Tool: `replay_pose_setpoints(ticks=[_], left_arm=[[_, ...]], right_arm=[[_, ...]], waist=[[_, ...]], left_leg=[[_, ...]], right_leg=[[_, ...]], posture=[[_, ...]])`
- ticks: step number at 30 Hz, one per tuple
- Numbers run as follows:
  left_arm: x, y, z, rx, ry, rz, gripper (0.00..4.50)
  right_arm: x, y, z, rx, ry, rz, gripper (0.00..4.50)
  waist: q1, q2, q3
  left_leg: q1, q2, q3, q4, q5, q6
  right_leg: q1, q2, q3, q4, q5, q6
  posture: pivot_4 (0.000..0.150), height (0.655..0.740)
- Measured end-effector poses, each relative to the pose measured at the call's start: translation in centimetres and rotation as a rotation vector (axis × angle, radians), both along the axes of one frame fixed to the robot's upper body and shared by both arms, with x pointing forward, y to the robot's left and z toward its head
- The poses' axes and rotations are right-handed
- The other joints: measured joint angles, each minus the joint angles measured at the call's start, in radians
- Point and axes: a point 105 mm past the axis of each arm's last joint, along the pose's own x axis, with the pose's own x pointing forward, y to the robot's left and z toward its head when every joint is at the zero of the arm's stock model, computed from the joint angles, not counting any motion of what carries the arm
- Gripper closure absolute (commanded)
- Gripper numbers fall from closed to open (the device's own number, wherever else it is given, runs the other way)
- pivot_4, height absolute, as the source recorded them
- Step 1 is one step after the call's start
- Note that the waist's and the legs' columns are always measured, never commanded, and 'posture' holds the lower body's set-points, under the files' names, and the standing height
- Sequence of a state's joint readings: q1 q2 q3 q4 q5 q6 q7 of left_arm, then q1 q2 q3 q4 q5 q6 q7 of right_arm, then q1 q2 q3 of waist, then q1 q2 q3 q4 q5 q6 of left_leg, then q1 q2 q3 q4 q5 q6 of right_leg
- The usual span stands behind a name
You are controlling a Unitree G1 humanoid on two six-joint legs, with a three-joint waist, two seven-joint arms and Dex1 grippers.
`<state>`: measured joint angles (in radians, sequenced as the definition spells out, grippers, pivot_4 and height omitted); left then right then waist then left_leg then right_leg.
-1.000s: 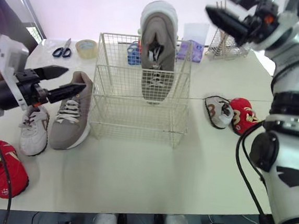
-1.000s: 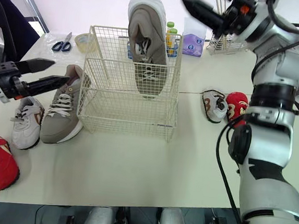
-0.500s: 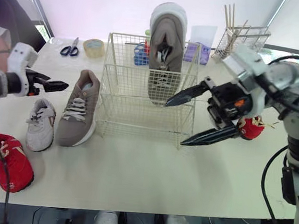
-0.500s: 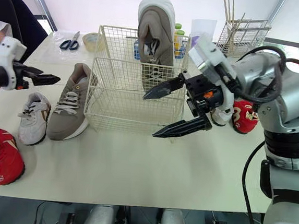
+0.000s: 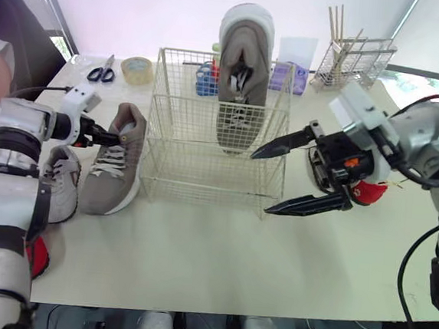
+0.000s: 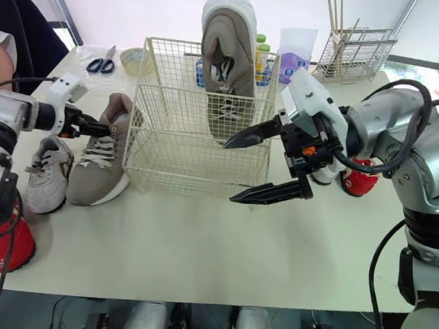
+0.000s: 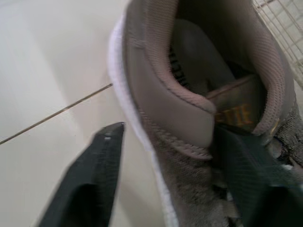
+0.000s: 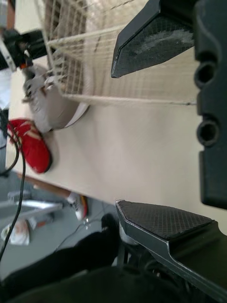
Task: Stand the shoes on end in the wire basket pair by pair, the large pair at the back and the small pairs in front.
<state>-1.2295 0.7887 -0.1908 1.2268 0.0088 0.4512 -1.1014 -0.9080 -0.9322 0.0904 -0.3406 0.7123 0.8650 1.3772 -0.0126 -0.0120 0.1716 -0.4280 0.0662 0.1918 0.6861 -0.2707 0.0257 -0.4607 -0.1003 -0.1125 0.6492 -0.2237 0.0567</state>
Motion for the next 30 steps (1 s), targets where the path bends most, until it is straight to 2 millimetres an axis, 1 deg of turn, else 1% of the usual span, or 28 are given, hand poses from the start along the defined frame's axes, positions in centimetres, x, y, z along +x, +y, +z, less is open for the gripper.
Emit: replay_pose_setpoints(ticks=[2, 3, 5, 7, 9, 10, 11, 13, 15, 16, 17, 18, 19, 20, 21, 22, 23, 24, 26, 30], left_arm=[[0.1, 0.1, -0.1, -0.008, -0.007, 0.020, 4.14], [0.2, 0.1, -0.1, -0.015, -0.010, 0.024, 4.48], [0.3, 0.2, 0.0, -0.028, -0.022, 0.045, 4.48], [0.5, 0.9, 0.0, -0.031, -0.037, 0.112, 4.48], [0.9, 2.2, 0.1, -0.031, -0.070, 0.243, 4.48], [1.1, 2.9, 0.5, -0.047, -0.098, 0.321, 4.48], [1.4, 3.4, 1.5, -0.070, -0.141, 0.388, 4.48], [2.2, 3.9, 5.1, -0.140, -0.282, 0.479, 4.48], [2.6, 4.4, 9.6, -0.209, -0.467, 0.526, 4.48], [2.5, 4.5, 12.2, -0.240, -0.561, 0.540, 4.48], [2.1, 4.6, 15.3, -0.281, -0.679, 0.551, 4.48], [1.7, 4.7, 17.1, -0.302, -0.752, 0.554, 4.48], [0.7, 4.7, 20.0, -0.299, -0.902, 0.527, 4.48], [-0.3, 4.2, 22.4, -0.294, -1.035, 0.485, 4.48], [-1.5, 2.8, 24.4, -0.311, -1.170, 0.411, 4.48], [-2.4, 1.5, 25.8, -0.330, -1.259, 0.349, 4.48], [-3.2, -0.2, 26.8, -0.345, -1.334, 0.276, 4.48], [-3.8, -1.8, 27.3, -0.359, -1.389, 0.215, 4.48], [-4.1, -4.7, 27.3, -0.385, -1.434, 0.117, 4.48], [-3.3, -8.2, 26.5, -0.475, -1.452, 0.059, 4.48]], right_arm=[[0.1, 0.0, 0.1, 0.002, -0.008, -0.014, 0.00], [0.2, 0.0, 0.1, 0.004, -0.011, -0.018, 0.00], [0.3, -0.1, 0.2, 0.009, -0.019, -0.030, 0.00], [0.5, -0.2, 0.5, 0.022, -0.033, -0.052, 0.00], [0.9, -0.4, 0.8, 0.041, -0.047, -0.087, 0.00], [1.3, -0.6, 1.1, 0.058, -0.054, -0.116, 0.00], [1.8, -1.0, 1.5, 0.083, -0.065, -0.153, 0.00], [2.6, -1.4, 2.6, 0.136, -0.092, -0.215, 0.00], [3.2, -1.9, 3.5, 0.178, -0.117, -0.262, 0.00], [3.5, -2.1, 3.8, 0.196, -0.123, -0.284, 0.00], [3.7, -2.4, 4.2, 0.221, -0.132, -0.308, 0.00], [3.9, -2.5, 4.4, 0.236, -0.135, -0.320, 0.00], [4.2, -2.7, 4.7, 0.254, -0.142, -0.339, 0.00], [4.4, -3.1, 5.0, 0.273, -0.148, -0.358, 0.00], [4.6, -3.5, 5.4, 0.288, -0.156, -0.383, 0.00], [4.8, -3.9, 5.6, 0.298, -0.158, -0.403, 0.00], [4.9, -4.1, 5.7, 0.297, -0.164, -0.422, 0.00], [4.9, -4.5, 5.7, 0.294, -0.166, -0.441, 0.00], [5.0, -5.2, 5.7, 0.296, -0.172, -0.479, 0.00], [4.9, -6.1, 5.9, 0.319, -0.165, -0.523, 0.00]], waist=[[0.000, 0.000, 0.000], [0.000, 0.000, 0.000], [0.000, 0.000, 0.000], [0.000, 0.000, 0.000], [-0.001, -0.001, 0.001], [-0.002, -0.002, 0.001], [-0.001, -0.005, 0.003], [-0.001, -0.012, 0.006], [-0.002, -0.014, 0.008], [-0.002, -0.015, 0.007], [-0.002, -0.015, 0.007], [-0.002, -0.015, 0.007], [-0.002, -0.015, 0.007], [-0.002, -0.015, 0.007], [-0.002, -0.014, 0.007], [0.003, -0.015, 0.007], [0.008, -0.014, 0.007], [0.014, -0.014, 0.007], [0.022, -0.014, 0.007], [0.021, -0.014, 0.007]], left_leg=[[0.000, 0.000, 0.000, 0.000, 0.000, 0.000], [0.000, 0.000, 0.000, 0.000, 0.000, 0.000], [0.000, 0.000, 0.000, 0.000, 0.000, 0.000], [0.000, 0.000, 0.000, 0.000, 0.000, 0.000], [0.000, 0.000, -0.001, 0.000, 0.000, 0.000], [0.000, 0.000, -0.001, 0.000, 0.000, 0.000], [-0.001, 0.000, -0.001, 0.001, 0.001, 0.000], [-0.002, 0.001, -0.002, 0.001, 0.001, -0.001], [-0.004, 0.001, -0.002, 0.001, 0.001, -0.001], [-0.005, 0.001, -0.002, 0.001, 0.001, -0.001], [-0.005, 0.000, -0.001, 0.001, 0.001, 0.000], [-0.006, 0.000, -0.001, 0.001, 0.001, 0.000], [-0.006, 0.000, 0.000, 0.001, 0.001, 0.000], [-0.006, 0.000, 0.000, 0.000, 0.001, 0.000], [-0.006, 0.000, 0.000, 0.000, 0.001, 0.000], [-0.006, 0.000, 0.000, 0.000, 0.001, 0.000], [-0.005, -0.001, 0.001, 0.001, 0.001, 0.000], [-0.005, -0.001, 0.001, 0.003, 0.001, 0.000], [-0.005, -0.001, 0.001, 0.007, 0.001, 0.000], [-0.005, 0.000, -0.002, 0.011, 0.001, 0.000]], right_leg=[[0.000, 0.000, 0.000, 0.001, 0.000, 0.000], [0.000, 0.000, 0.000, 0.001, 0.000, 0.000], [0.000, 0.000, 0.000, 0.001, 0.000, 0.000], [0.000, 0.000, 0.000, 0.001, 0.000, 0.000], [0.000, 0.000, 0.000, 0.002, 0.000, 0.000], [0.000, 0.000, 0.000, 0.002, 0.000, 0.000], [-0.001, 0.000, 0.000, 0.002, 0.000, 0.000], [-0.001, 0.001, -0.001, 0.002, 0.000, 0.000], [-0.002, 0.001, -0.001, 0.001, 0.000, 0.000], [-0.002, 0.001, -0.001, 0.000, 0.000, 0.001], [-0.002, 0.001, -0.001, -0.001, 0.000, 0.001], [-0.002, 0.001, -0.001, -0.002, 0.000, 0.001], [-0.002, 0.001, -0.001, -0.001, 0.000, 0.002], [-0.002, 0.001, -0.001, -0.001, 0.000, 0.002], [-0.002, 0.001, -0.002, -0.001, 0.000, 0.002], [-0.001, 0.001, -0.002, -0.001, -0.001, 0.003], [0.000, 0.001, -0.002, -0.002, -0.001, 0.003], [0.001, 0.001, -0.002, -0.001, -0.001, 0.003], [0.002, 0.003, -0.002, 0.001, -0.001, 0.003], [0.003, 0.004, -0.002, 0.002, 0.000, 0.002]], posture=[[0.150, 0.7357], [0.150, 0.7357], [0.150, 0.7357], [0.150, 0.7357], [0.150, 0.7357], [0.150, 0.7357], [0.150, 0.7357], [0.150, 0.7357], [0.150, 0.7357], [0.150, 0.7357], [0.150, 0.7357], [0.150, 0.7357], [0.150, 0.7357], [0.150, 0.7357], [0.150, 0.7357], [0.150, 0.7357], [0.150, 0.7357], [0.150, 0.7357], [0.150, 0.7357], [0.150, 0.7357]])
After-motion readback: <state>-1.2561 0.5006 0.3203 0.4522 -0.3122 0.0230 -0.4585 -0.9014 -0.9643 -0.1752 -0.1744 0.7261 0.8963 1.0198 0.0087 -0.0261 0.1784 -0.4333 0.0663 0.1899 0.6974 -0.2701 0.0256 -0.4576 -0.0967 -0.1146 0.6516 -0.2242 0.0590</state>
